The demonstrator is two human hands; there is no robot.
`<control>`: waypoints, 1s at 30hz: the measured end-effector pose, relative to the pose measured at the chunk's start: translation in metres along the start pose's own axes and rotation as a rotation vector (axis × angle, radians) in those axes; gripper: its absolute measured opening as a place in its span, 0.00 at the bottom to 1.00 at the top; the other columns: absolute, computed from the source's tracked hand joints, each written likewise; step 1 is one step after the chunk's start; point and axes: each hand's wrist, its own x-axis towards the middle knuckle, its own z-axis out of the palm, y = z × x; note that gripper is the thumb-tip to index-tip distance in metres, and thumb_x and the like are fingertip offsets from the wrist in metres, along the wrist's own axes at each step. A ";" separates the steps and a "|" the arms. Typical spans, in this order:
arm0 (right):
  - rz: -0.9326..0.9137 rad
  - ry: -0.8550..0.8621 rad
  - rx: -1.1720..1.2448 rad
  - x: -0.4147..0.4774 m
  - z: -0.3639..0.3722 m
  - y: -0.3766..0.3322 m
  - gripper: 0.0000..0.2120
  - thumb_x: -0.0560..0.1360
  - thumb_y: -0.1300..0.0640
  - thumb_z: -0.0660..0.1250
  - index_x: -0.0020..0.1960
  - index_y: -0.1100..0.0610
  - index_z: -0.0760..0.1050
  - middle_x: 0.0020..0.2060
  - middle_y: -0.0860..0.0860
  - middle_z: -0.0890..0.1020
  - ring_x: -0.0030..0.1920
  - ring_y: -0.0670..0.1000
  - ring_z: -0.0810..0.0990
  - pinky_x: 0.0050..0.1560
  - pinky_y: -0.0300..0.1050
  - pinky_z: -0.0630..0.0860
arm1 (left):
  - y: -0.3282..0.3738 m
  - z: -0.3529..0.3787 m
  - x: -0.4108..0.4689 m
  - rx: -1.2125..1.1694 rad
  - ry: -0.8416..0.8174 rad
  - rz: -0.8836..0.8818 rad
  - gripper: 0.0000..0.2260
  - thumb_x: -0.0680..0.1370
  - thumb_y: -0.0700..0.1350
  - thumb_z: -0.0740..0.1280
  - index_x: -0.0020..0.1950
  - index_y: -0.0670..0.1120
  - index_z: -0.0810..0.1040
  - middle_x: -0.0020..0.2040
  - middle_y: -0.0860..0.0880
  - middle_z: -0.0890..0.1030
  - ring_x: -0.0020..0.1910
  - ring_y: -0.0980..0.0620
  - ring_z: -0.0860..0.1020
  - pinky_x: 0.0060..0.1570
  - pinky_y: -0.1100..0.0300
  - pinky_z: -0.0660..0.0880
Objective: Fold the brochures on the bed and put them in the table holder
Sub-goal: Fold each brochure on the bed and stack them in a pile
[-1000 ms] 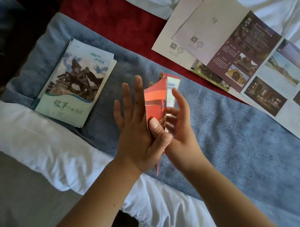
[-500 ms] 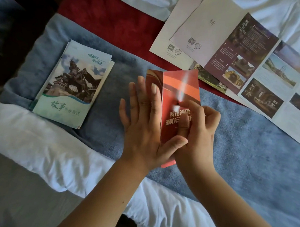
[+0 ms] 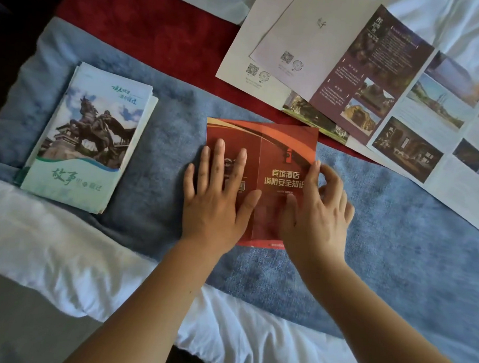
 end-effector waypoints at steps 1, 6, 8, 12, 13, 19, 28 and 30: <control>0.011 -0.019 -0.005 0.001 0.001 0.002 0.33 0.79 0.54 0.64 0.81 0.58 0.58 0.75 0.57 0.64 0.71 0.61 0.66 0.67 0.61 0.64 | -0.001 0.002 0.000 0.017 -0.005 0.005 0.33 0.83 0.67 0.44 0.85 0.54 0.47 0.85 0.43 0.46 0.83 0.41 0.47 0.78 0.38 0.49; -0.050 -0.015 0.000 0.004 0.005 -0.007 0.32 0.77 0.51 0.54 0.80 0.57 0.62 0.77 0.57 0.63 0.74 0.62 0.62 0.73 0.61 0.62 | 0.002 0.007 0.001 0.044 0.031 -0.008 0.33 0.83 0.67 0.47 0.85 0.54 0.49 0.85 0.42 0.46 0.83 0.40 0.46 0.79 0.40 0.48; -0.124 -0.041 0.035 0.004 0.011 -0.013 0.31 0.80 0.51 0.53 0.81 0.59 0.60 0.80 0.57 0.61 0.80 0.62 0.56 0.79 0.61 0.56 | 0.002 0.009 0.001 0.047 0.043 -0.008 0.32 0.83 0.66 0.49 0.85 0.53 0.52 0.84 0.41 0.48 0.83 0.40 0.48 0.79 0.39 0.49; -0.248 -0.114 0.043 0.001 0.025 -0.015 0.31 0.84 0.53 0.54 0.83 0.61 0.50 0.83 0.58 0.50 0.83 0.58 0.42 0.82 0.56 0.41 | -0.002 0.011 0.001 -0.079 0.096 0.037 0.30 0.84 0.62 0.53 0.83 0.49 0.59 0.84 0.39 0.52 0.83 0.38 0.50 0.79 0.38 0.50; -0.237 -0.141 0.070 0.001 0.026 -0.014 0.31 0.85 0.52 0.52 0.83 0.61 0.48 0.83 0.58 0.48 0.83 0.56 0.41 0.82 0.54 0.40 | -0.004 0.011 0.001 -0.125 0.113 0.042 0.30 0.84 0.61 0.54 0.83 0.48 0.60 0.83 0.39 0.53 0.83 0.38 0.51 0.79 0.39 0.51; -0.125 -0.241 0.391 0.003 0.019 -0.026 0.37 0.84 0.38 0.49 0.84 0.56 0.43 0.82 0.47 0.47 0.82 0.45 0.39 0.81 0.46 0.38 | -0.008 -0.001 0.001 -0.476 0.194 0.009 0.27 0.84 0.56 0.58 0.79 0.41 0.68 0.81 0.38 0.61 0.81 0.42 0.59 0.79 0.45 0.59; -0.067 -0.245 0.473 0.003 0.016 -0.041 0.33 0.85 0.43 0.53 0.84 0.51 0.42 0.83 0.47 0.45 0.81 0.43 0.36 0.82 0.51 0.42 | 0.009 -0.036 0.014 -1.036 0.240 -0.488 0.29 0.74 0.44 0.76 0.74 0.55 0.72 0.72 0.54 0.73 0.70 0.59 0.74 0.69 0.53 0.74; -0.123 -0.224 0.408 0.002 0.016 -0.038 0.32 0.84 0.47 0.51 0.84 0.53 0.44 0.83 0.48 0.46 0.82 0.45 0.38 0.80 0.44 0.35 | 0.008 -0.045 0.020 -1.123 0.224 -0.505 0.29 0.76 0.39 0.74 0.74 0.56 0.71 0.66 0.55 0.79 0.61 0.60 0.80 0.63 0.60 0.78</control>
